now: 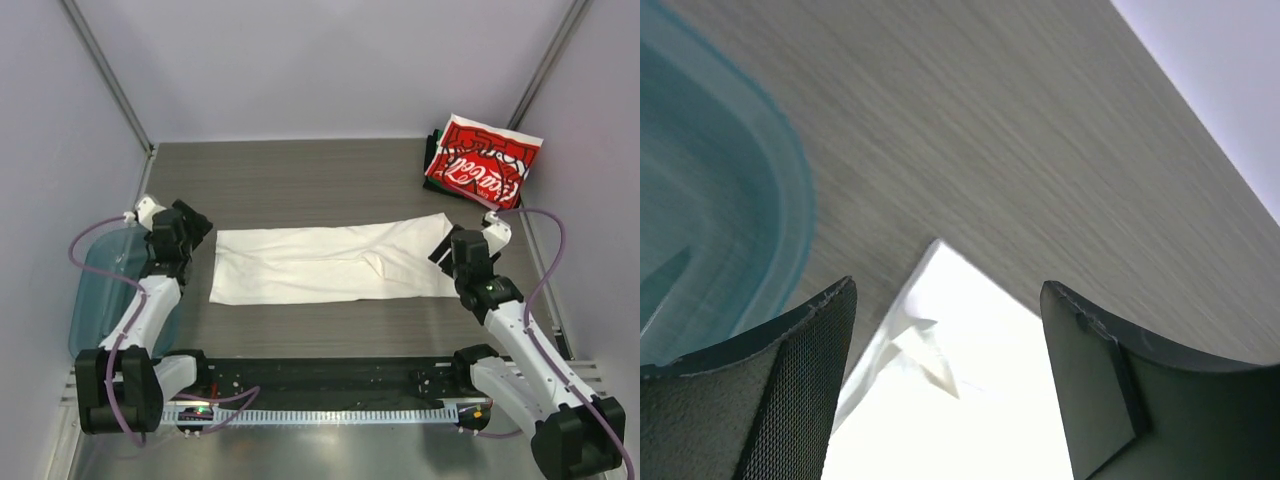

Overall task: Fold and stack the t-shirts
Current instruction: Fold the tshirt

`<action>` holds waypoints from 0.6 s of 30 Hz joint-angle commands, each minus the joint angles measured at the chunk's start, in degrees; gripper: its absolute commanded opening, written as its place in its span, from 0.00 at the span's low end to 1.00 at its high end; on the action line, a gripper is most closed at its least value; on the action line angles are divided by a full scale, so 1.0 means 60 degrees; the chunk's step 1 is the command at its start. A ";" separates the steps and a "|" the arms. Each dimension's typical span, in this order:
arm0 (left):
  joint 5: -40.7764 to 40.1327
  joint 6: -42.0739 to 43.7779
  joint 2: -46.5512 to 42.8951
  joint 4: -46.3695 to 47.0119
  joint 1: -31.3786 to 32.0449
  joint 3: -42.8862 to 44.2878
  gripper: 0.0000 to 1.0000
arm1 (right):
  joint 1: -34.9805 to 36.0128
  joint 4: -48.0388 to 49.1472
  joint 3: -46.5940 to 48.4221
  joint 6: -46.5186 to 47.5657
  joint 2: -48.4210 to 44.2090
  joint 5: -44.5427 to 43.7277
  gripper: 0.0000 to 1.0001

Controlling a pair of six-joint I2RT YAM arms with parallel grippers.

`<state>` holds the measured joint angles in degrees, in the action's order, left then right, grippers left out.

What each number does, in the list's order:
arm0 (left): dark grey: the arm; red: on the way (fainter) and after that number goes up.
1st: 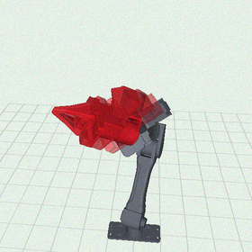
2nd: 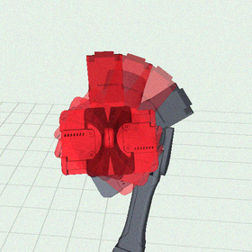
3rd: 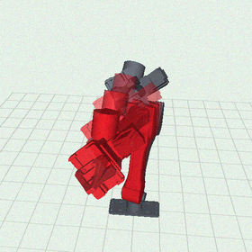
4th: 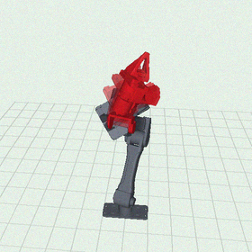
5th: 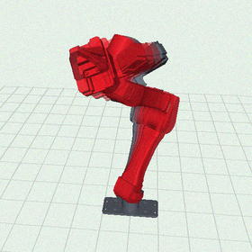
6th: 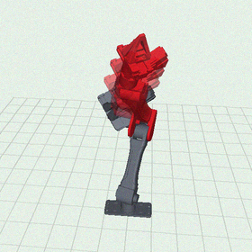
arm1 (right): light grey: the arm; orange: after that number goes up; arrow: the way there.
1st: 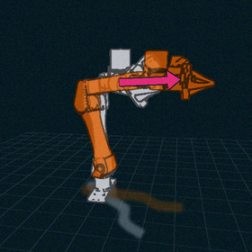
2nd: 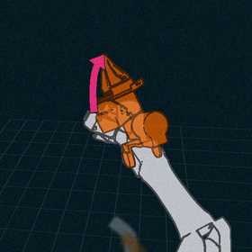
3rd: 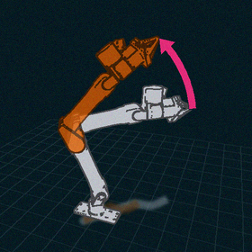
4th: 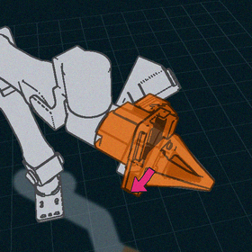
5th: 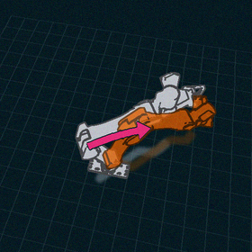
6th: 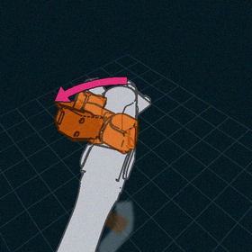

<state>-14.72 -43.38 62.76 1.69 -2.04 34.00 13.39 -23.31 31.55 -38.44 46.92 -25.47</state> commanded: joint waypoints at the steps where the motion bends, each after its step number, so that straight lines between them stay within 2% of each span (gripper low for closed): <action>1: 0.0226 0.0782 0.0407 -0.0165 0.0527 0.0938 0.75 | 0.0010 0.0793 0.0745 0.0370 0.0718 0.1268 0.73; 3: 0.0212 0.1383 0.1008 -0.0471 0.0954 0.1391 0.75 | 0.0010 0.0998 0.1024 0.0371 0.1830 0.2455 0.73; 6: 0.0081 0.2057 0.1695 -0.0634 0.2094 0.1774 0.75 | 0.0112 0.1378 0.1362 0.0312 0.2914 0.3261 0.74; 9: 0.0036 0.2380 0.2310 -0.0795 0.2624 0.2024 0.75 | 0.0171 0.1789 0.1275 0.0224 0.3370 0.3600 0.74; 13: 0.0066 0.2366 0.3072 -0.1131 0.2640 0.2141 0.75 | 0.0200 0.2010 0.1085 0.0239 0.3635 0.3791 0.74; 18: -0.1322 0.2132 0.3295 -0.2230 0.2641 0.1908 0.75 | 0.0186 0.1951 0.0778 0.0356 0.3490 0.3660 0.74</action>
<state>-16.12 -31.00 83.09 -7.33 14.11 45.10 14.26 -13.96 37.28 -37.19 68.82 -4.16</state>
